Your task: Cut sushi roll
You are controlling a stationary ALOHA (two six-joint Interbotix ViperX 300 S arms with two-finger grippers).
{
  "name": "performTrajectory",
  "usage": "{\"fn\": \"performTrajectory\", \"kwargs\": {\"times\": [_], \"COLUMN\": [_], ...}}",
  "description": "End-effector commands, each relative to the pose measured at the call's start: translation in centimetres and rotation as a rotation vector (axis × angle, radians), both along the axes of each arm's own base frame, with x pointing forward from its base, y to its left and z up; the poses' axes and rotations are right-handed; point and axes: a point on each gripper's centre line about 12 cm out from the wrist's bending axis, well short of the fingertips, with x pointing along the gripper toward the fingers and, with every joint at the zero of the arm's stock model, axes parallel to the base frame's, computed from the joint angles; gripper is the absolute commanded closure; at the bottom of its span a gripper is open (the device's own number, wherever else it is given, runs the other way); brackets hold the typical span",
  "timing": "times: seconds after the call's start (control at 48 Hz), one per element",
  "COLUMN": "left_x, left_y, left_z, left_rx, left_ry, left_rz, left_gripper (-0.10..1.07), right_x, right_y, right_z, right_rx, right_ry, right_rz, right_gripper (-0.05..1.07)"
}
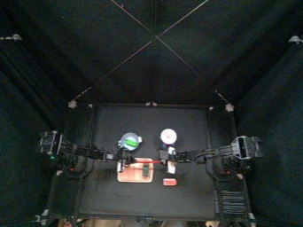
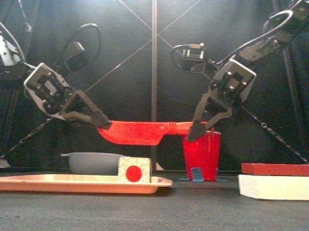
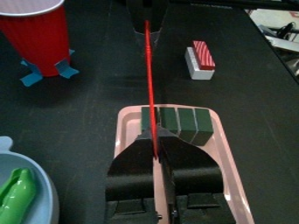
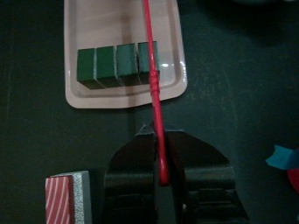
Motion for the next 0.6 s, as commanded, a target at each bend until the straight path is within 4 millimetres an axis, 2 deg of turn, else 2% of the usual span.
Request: {"fn": "performTrajectory", "kwargs": {"times": [0.0, 0.208, 0.583], "left_x": [0.4, 0.6, 1.5], "left_y": [-0.3, -0.6, -0.6], "left_z": [0.3, 0.2, -0.9], "left_rx": [-0.004, -0.006, 0.003], "left_ry": [-0.011, 0.000, 0.064], "left_rz": [-0.008, -0.015, -0.016], "left_gripper": [0.68, 0.68, 0.68], "right_x": [0.8, 0.9, 0.6], "right_y": [0.3, 1.3, 1.3], "right_z": [1.2, 0.6, 0.0], "right_rx": [-0.002, -0.002, 0.002], "right_ry": [-0.046, -0.020, 0.006], "right_rz": [0.009, 0.037, 0.037], "right_gripper": [0.66, 0.66, 0.66]}}
